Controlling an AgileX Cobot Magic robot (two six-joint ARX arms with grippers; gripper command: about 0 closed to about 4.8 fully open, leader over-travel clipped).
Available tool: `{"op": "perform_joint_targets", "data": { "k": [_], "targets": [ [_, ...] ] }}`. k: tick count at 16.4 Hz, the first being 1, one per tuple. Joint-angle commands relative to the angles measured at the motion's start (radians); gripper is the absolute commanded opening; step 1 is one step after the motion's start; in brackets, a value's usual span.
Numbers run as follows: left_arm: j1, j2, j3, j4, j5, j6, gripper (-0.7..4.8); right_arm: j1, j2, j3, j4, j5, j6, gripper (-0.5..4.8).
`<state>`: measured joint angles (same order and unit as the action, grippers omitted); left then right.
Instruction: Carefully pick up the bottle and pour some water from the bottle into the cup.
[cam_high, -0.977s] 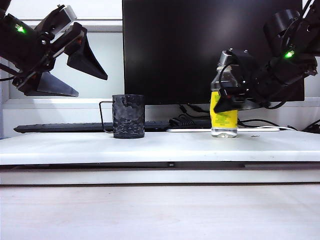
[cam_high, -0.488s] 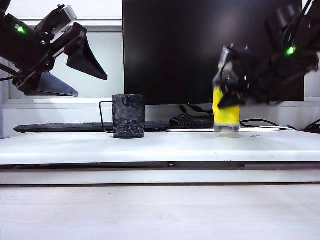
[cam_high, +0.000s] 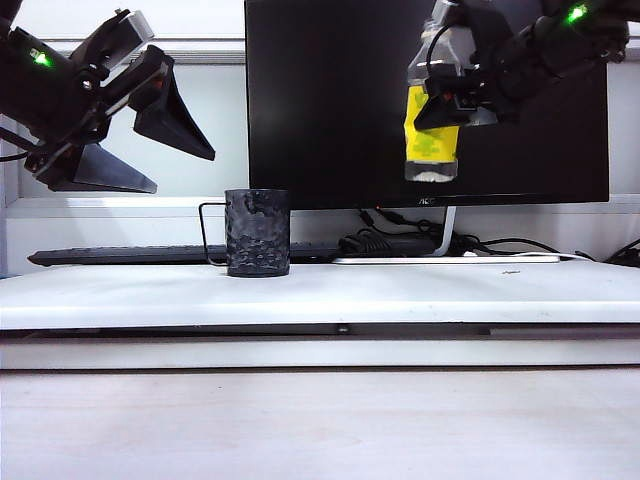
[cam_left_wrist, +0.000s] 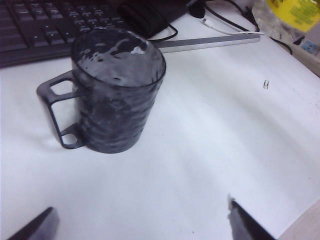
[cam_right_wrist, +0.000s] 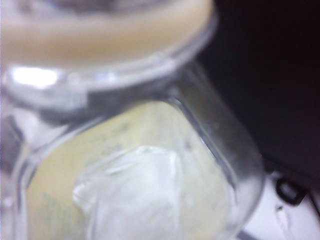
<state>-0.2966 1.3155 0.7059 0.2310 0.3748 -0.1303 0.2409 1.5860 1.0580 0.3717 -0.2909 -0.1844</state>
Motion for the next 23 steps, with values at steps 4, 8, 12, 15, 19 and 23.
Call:
{"op": "perform_joint_targets", "data": {
  "k": [4,8,12,15,19,23],
  "targets": [
    [-0.001,-0.003,0.003,0.010,0.003,0.012,4.79,0.107,-0.007,0.047,-0.161,0.110,-0.314,1.99],
    [-0.001,-0.003,0.003,-0.015,0.003,0.026,4.79,0.148,-0.006,0.101,-0.237,0.202,-0.417,1.99],
    [-0.001,-0.003,0.003,-0.011,0.000,0.027,4.79,0.175,0.004,0.164,-0.282,0.226,-0.497,1.99],
    [-0.001,-0.003,0.003,0.077,-0.042,0.029,4.79,0.208,0.076,0.233,-0.298,0.245,-0.580,1.99],
    [-0.001,-0.003,0.003,0.237,-0.018,0.025,4.79,0.260,0.183,0.303,-0.344,0.269,-0.675,1.99],
    [-0.001,-0.003,0.003,0.238,0.014,0.020,4.79,0.286,0.257,0.309,-0.275,0.297,-0.767,1.99]
  ]
}}
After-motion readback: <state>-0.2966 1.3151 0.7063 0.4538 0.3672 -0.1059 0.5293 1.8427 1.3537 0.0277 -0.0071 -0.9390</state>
